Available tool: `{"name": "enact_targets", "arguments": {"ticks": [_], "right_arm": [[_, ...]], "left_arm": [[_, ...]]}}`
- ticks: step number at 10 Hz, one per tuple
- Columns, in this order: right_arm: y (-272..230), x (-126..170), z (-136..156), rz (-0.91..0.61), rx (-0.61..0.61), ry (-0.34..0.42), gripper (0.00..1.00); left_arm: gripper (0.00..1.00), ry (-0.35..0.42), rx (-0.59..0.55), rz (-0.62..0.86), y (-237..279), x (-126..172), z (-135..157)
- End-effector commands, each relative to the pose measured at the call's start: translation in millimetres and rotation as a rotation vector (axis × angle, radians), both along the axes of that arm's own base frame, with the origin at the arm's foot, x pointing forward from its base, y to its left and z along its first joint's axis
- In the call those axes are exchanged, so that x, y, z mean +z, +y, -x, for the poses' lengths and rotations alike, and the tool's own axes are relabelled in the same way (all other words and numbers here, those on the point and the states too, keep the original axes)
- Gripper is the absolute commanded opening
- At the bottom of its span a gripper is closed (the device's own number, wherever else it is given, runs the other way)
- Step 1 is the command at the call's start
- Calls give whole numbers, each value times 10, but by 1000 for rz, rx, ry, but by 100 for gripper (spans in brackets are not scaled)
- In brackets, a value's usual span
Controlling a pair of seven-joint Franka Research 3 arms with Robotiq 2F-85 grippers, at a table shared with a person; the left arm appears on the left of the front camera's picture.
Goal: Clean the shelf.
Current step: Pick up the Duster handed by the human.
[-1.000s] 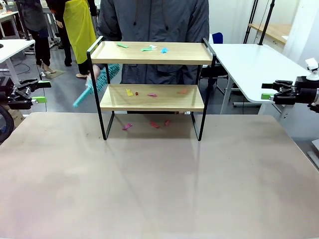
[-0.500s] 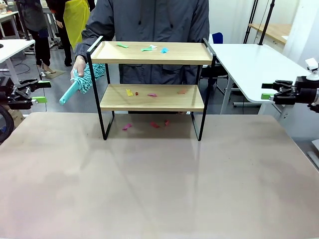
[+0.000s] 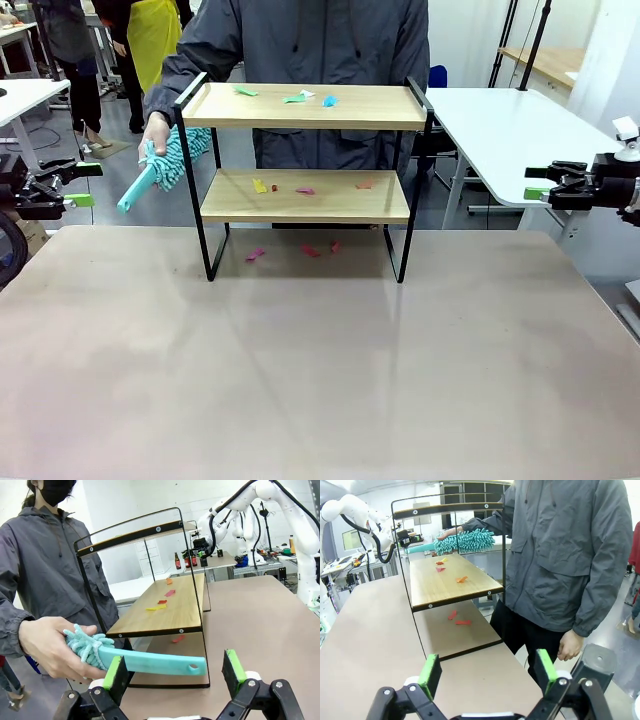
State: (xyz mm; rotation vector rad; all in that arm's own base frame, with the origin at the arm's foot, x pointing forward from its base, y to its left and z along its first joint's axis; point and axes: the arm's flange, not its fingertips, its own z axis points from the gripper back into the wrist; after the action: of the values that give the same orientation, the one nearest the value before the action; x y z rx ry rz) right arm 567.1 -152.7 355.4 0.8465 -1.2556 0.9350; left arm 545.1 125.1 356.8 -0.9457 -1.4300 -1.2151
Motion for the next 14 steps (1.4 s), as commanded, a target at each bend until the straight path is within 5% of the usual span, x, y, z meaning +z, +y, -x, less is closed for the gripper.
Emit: {"name": "enact_targets", "arguments": {"ticks": [1, 6, 8, 11, 14], "right_arm": [[6, 16, -2, 0, 0, -3, 100], [6, 16, -2, 0, 0, -3, 100], [6, 16, -2, 0, 0, -3, 100], [6, 16, -2, 0, 0, -3, 100], [6, 16, -2, 0, 0, -3, 100]], "left_arm": [[100, 1, -5, -5, -1, 6, 7], [100, 0, 0, 0, 0, 0, 0], [100, 26, 191, -114, -68, 556, 372], [100, 262, 375, -193, -234, 1280, 668], [100, 424, 524, -278, -481, 1659, 878]]}}
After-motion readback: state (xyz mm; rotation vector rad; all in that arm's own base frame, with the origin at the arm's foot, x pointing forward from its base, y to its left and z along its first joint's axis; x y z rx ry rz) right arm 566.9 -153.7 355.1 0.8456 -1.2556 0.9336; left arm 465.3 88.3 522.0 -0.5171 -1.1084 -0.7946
